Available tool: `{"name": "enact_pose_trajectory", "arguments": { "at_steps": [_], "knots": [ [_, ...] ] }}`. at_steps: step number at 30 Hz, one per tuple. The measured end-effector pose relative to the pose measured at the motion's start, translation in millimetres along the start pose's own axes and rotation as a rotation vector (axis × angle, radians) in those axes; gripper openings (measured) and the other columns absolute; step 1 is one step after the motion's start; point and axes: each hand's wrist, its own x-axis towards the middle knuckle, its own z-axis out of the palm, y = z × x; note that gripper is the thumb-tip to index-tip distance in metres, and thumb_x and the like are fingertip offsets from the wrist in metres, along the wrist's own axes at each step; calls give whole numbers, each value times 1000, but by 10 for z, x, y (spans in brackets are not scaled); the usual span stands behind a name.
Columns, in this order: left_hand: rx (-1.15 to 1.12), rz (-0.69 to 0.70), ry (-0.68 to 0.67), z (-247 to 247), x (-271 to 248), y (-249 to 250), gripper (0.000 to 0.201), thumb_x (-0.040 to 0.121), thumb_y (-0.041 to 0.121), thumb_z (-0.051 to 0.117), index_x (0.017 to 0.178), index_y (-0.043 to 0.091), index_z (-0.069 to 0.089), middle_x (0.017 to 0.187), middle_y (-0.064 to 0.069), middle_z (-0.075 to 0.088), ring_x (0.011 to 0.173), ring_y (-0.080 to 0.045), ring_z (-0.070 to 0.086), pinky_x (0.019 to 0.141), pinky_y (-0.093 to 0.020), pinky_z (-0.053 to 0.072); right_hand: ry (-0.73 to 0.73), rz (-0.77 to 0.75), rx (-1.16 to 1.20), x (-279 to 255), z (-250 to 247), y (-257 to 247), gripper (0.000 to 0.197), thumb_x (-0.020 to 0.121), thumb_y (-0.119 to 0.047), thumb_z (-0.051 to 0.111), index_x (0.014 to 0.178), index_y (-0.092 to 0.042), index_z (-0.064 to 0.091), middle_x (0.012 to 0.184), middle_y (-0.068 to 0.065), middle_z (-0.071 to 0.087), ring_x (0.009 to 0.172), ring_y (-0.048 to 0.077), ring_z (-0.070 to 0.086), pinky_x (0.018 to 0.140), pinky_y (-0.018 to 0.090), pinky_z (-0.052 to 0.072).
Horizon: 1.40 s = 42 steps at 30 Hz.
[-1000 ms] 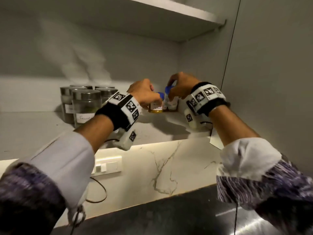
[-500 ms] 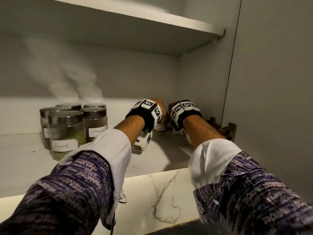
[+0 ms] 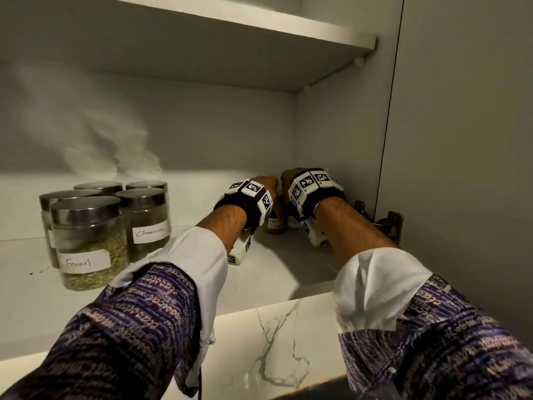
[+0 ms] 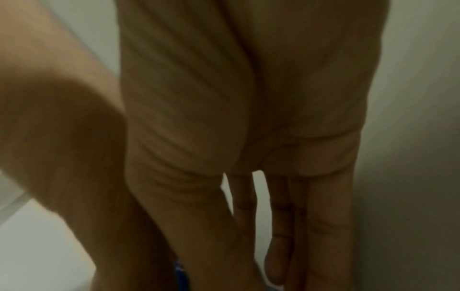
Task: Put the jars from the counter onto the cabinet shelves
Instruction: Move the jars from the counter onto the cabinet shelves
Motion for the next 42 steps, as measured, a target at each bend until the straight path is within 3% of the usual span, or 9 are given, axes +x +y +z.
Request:
{"name": "enact_pose_trajectory", "arguments": {
  "at_steps": [3, 8, 12, 21, 28, 32, 36, 39, 42],
  "knots": [
    [2, 1, 1, -8, -45, 13, 65, 54, 39, 100, 93, 28, 48, 79, 5, 54, 87, -28, 68, 81, -43, 62, 4, 5, -31, 19, -22, 1, 34, 89, -25, 75, 119, -13, 64, 120, 9, 70, 101, 30, 68, 89, 42, 60],
    [-27, 43, -12, -22, -87, -11, 60, 56, 45, 97, 98, 29, 56, 96, 0, 72, 86, -25, 72, 81, -41, 63, 22, 11, -34, 52, -33, -7, 22, 88, -22, 76, 93, -16, 55, 94, 5, 63, 83, 28, 61, 83, 41, 60],
    [-102, 80, -7, -237, -362, -24, 40, 68, 48, 88, 88, 26, 62, 93, -3, 73, 84, -25, 71, 81, -38, 61, 46, 81, 157, 129, -81, -79, 29, 94, -23, 61, 71, -22, 44, 106, 13, 71, 78, 27, 60, 74, 38, 53],
    [-304, 114, -24, -844, -1550, -301, 29, 78, 32, 83, 82, 22, 55, 83, -4, 62, 69, -18, 56, 57, -28, 40, 116, 4, 510, -672, -513, -484, 21, 90, -28, 68, 97, -10, 79, 92, 11, 77, 78, 22, 69, 61, 30, 51],
    [-576, 88, 150, -482, -3661, -829, 30, 69, 44, 74, 96, 32, 71, 97, 12, 73, 91, -8, 69, 80, -35, 59, 218, -295, 1094, -2279, -125, -1440, 20, 93, -40, 70, 109, -28, 73, 73, -5, 79, 68, 8, 76, 68, 38, 62],
    [-677, -76, 91, 405, -4870, -1359, 23, 77, 37, 81, 96, 27, 74, 91, 11, 74, 85, -2, 68, 75, -18, 53, -49, -358, 1251, -2934, 704, -2330, 12, 93, -32, 77, 104, -29, 74, 68, -1, 76, 58, 7, 69, 58, 23, 52],
    [-684, -527, -55, 1611, -5760, -2080, 18, 77, 47, 78, 79, 29, 73, 70, 13, 73, 70, 0, 70, 70, -28, 58, -349, -305, 1130, -3214, 1887, -3117, 11, 83, -36, 80, 90, -27, 78, 67, -6, 75, 60, 10, 71, 65, 37, 61],
    [-637, -865, -83, 2414, -6414, -2583, 36, 81, 43, 79, 56, 23, 63, 57, 8, 65, 66, -12, 69, 64, -27, 47, -555, -261, 953, -3358, 2655, -3656, 8, 76, -36, 73, 75, -29, 77, 67, -11, 76, 68, 7, 74, 75, 38, 63],
    [-609, -1117, -104, 2872, -6893, -2909, 27, 85, 34, 74, 65, 20, 64, 73, -3, 70, 82, -30, 72, 70, -30, 49, -692, -259, 812, -3479, 3101, -4127, 7, 78, -31, 71, 73, -30, 76, 76, -6, 79, 81, 15, 76, 82, 36, 62]
  ]
}}
